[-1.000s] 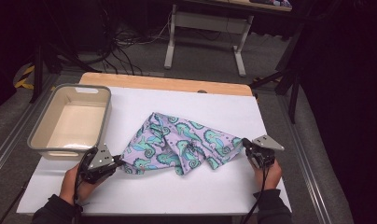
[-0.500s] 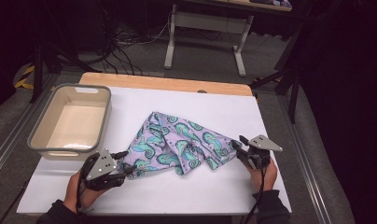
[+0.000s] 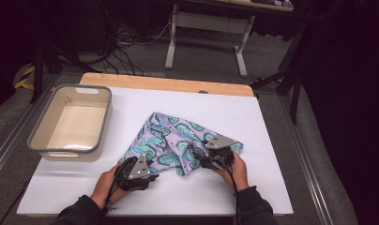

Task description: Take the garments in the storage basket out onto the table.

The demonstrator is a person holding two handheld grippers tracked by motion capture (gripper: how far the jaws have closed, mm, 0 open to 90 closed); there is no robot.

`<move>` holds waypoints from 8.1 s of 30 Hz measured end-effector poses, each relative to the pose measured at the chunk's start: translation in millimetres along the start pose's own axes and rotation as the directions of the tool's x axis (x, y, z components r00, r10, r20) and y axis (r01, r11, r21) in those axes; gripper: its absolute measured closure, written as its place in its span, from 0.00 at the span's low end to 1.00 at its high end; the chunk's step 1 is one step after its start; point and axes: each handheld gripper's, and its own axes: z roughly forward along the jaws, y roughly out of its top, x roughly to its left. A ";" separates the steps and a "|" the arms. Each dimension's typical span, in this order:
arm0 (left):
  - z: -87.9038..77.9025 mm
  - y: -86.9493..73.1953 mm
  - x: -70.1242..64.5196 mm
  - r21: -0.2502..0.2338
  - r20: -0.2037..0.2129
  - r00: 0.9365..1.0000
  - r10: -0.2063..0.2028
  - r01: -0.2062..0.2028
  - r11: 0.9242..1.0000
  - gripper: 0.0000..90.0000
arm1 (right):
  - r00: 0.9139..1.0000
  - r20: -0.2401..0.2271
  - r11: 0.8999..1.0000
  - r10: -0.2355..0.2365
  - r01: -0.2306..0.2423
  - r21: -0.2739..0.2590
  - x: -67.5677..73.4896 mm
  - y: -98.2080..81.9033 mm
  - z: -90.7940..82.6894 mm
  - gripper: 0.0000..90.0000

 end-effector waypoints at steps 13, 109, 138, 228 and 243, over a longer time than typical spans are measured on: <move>-8.7 -0.9 14.0 0.012 -0.010 1.000 0.016 -0.016 1.000 0.94 | 0.991 0.122 0.999 0.047 -0.050 0.022 -22.7 -7.2 -2.2 0.93; -45.1 6.9 46.0 -0.156 -0.143 0.988 -0.064 0.041 0.987 0.64 | 0.937 -0.303 0.983 -0.174 0.182 -0.001 64.6 4.7 -28.7 0.96; 3.8 14.5 38.9 0.006 -0.020 1.000 -0.010 0.010 1.000 0.95 | 0.940 -0.277 0.978 -0.198 0.172 -0.115 77.6 13.5 -42.6 0.70; -1.9 13.9 15.9 -0.023 -0.009 0.998 -0.055 0.055 0.998 0.42 | 0.942 0.168 0.955 0.292 -0.295 -0.008 -77.1 -33.9 -50.8 0.96; -6.1 -8.6 29.0 0.097 -0.055 0.998 -0.018 0.023 0.995 0.94 | 0.967 -0.098 0.971 0.233 -0.237 -0.028 -54.4 -30.7 -55.0 0.96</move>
